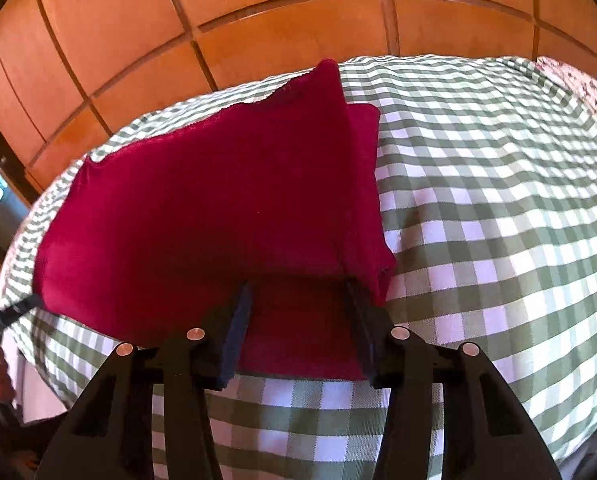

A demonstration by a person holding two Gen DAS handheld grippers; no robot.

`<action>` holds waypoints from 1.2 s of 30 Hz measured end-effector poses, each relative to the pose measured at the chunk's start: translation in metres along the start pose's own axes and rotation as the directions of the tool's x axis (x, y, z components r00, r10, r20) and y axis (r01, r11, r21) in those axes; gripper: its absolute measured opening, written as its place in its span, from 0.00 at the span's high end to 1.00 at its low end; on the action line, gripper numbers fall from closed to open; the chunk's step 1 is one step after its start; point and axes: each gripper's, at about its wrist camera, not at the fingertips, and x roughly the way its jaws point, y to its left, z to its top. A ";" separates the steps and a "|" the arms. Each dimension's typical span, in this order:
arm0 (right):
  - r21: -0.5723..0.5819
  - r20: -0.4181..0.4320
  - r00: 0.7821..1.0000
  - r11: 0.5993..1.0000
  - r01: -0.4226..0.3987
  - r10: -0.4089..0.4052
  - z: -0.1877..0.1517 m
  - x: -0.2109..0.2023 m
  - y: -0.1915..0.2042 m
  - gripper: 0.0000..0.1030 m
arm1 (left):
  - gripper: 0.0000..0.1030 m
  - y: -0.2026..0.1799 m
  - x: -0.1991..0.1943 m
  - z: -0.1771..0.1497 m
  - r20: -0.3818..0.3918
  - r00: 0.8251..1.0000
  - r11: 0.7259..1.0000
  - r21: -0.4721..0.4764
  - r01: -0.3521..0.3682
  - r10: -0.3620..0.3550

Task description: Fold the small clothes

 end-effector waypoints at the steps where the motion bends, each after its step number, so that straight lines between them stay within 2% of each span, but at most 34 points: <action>1: 0.004 -0.001 1.000 1.000 -0.005 0.005 0.001 -0.003 0.002 0.49 | 0.65 0.006 -0.005 0.009 0.020 1.000 1.000 -0.027 0.007 -0.007; 4: -0.005 0.035 0.999 1.000 0.001 -0.001 0.009 -0.017 0.014 0.41 | 0.63 0.024 -0.006 0.037 0.060 0.998 0.997 -0.080 0.017 -0.012; 9: -0.021 0.098 0.995 1.000 -0.004 0.006 0.026 -0.025 0.033 0.40 | 0.63 0.040 0.026 0.086 0.053 0.999 0.992 -0.126 -0.002 0.009; 12: -0.035 0.109 0.994 0.999 -0.019 0.023 0.045 -0.017 0.044 0.40 | 0.63 0.039 0.047 0.108 0.046 0.999 0.988 -0.152 -0.022 0.030; 16: -0.095 0.110 0.993 0.995 -0.024 0.035 0.074 0.001 0.062 0.40 | 0.63 0.014 0.069 0.133 0.075 0.994 0.995 -0.074 -0.074 0.079; 20: -0.141 0.085 0.996 0.990 -0.028 0.040 0.102 0.028 0.074 0.40 | 0.65 -0.016 0.091 0.141 0.082 0.990 0.992 0.056 -0.117 0.112; 23: -0.143 0.051 0.999 0.990 -0.005 0.012 0.123 0.056 0.070 0.40 | 0.66 -0.026 0.117 0.141 0.053 0.982 0.976 0.117 -0.185 0.180; 25: -0.114 0.022 0.999 0.993 0.036 -0.034 0.136 0.081 0.056 0.40 | 0.67 -0.015 0.136 0.140 0.012 0.970 0.963 0.110 -0.244 0.245; 26: -0.095 0.011 0.997 0.993 0.077 -0.077 0.139 0.092 0.047 0.40 | 0.73 -0.005 0.147 0.140 -0.018 0.967 0.964 0.090 -0.251 0.253; 27: -0.069 -0.002 0.994 0.992 0.107 -0.108 0.140 0.101 0.038 0.40 | 0.74 0.004 0.150 0.138 -0.021 0.971 0.970 0.055 -0.236 0.237; 28: -0.016 -0.015 0.996 0.996 0.083 -0.083 0.142 0.112 0.026 0.40 | 0.74 0.008 0.149 0.139 -0.013 0.976 0.975 0.033 -0.218 0.219; 30: 0.040 0.012 0.999 0.999 0.031 -0.031 0.142 0.116 0.016 0.40 | 0.74 0.010 0.148 0.139 -0.009 0.977 0.977 0.018 -0.211 0.211; 34: 0.028 0.011 0.999 0.999 0.035 -0.035 0.142 0.112 0.020 0.40 | 0.74 0.000 0.143 0.139 -0.003 0.970 0.968 0.049 -0.244 0.245; 36: 0.018 0.013 1.000 1.000 0.023 -0.024 0.144 0.098 0.022 0.37 | 0.59 -0.012 0.127 0.137 0.019 0.969 0.966 0.065 -0.248 0.247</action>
